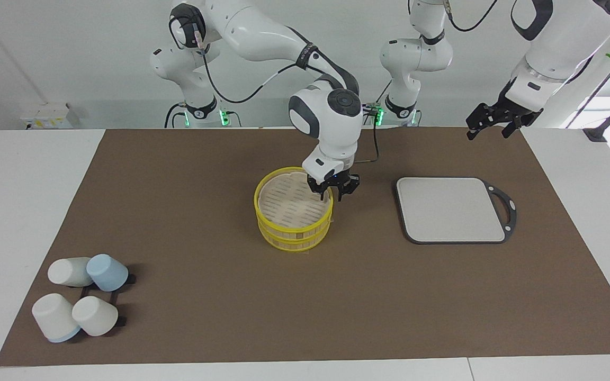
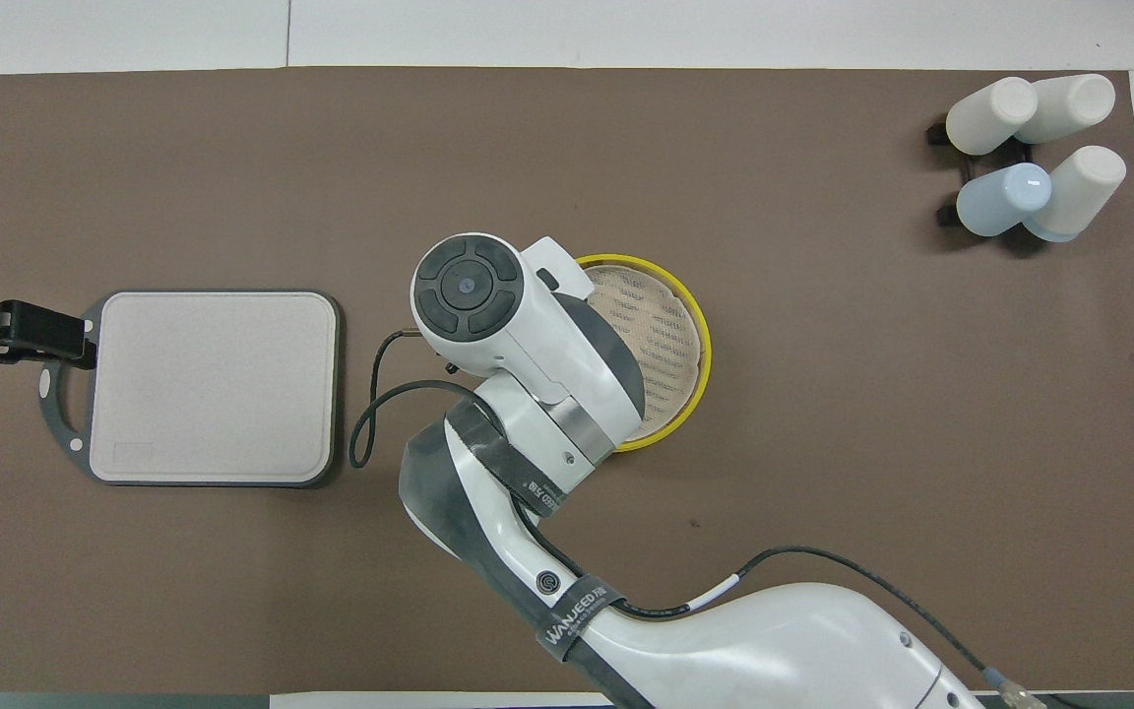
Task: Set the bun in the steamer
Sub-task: 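Lower the lid onto the steamer with the right gripper and release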
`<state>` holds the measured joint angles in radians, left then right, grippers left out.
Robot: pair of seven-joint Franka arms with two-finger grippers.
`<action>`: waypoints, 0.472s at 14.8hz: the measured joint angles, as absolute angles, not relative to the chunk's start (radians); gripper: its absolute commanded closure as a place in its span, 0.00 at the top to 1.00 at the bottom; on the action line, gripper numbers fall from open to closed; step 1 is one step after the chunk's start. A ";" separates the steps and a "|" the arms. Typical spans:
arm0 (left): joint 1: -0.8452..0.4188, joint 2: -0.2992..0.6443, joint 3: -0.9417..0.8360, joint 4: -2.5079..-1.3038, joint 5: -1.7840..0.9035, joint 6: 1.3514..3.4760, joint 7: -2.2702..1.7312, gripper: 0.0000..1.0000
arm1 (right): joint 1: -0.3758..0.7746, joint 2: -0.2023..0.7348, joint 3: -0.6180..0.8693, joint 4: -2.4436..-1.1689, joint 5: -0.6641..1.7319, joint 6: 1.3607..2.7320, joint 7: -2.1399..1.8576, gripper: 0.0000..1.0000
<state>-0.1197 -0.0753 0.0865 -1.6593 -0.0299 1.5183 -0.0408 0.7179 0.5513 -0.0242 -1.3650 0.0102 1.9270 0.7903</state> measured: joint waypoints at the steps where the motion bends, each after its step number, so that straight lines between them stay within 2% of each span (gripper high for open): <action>1: -0.120 -0.075 0.083 -1.654 -0.030 1.518 -0.041 1.00 | 0.716 0.543 -0.026 -1.364 0.010 1.927 0.791 1.00; 4: -0.118 -0.075 0.080 -1.649 -0.030 1.518 -0.041 1.00 | 0.673 0.478 -0.044 -1.362 0.010 1.922 0.792 1.00; 7: -0.118 -0.075 0.079 -1.648 -0.030 1.518 -0.041 1.00 | 0.545 0.378 -0.045 -1.361 0.010 1.809 0.755 1.00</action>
<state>-0.1179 -0.0753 0.0794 -1.6481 -0.0304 1.5179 -0.0407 0.5448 0.3777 -0.0454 -1.3614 0.0104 1.8088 0.7549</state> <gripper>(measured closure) 0.000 0.000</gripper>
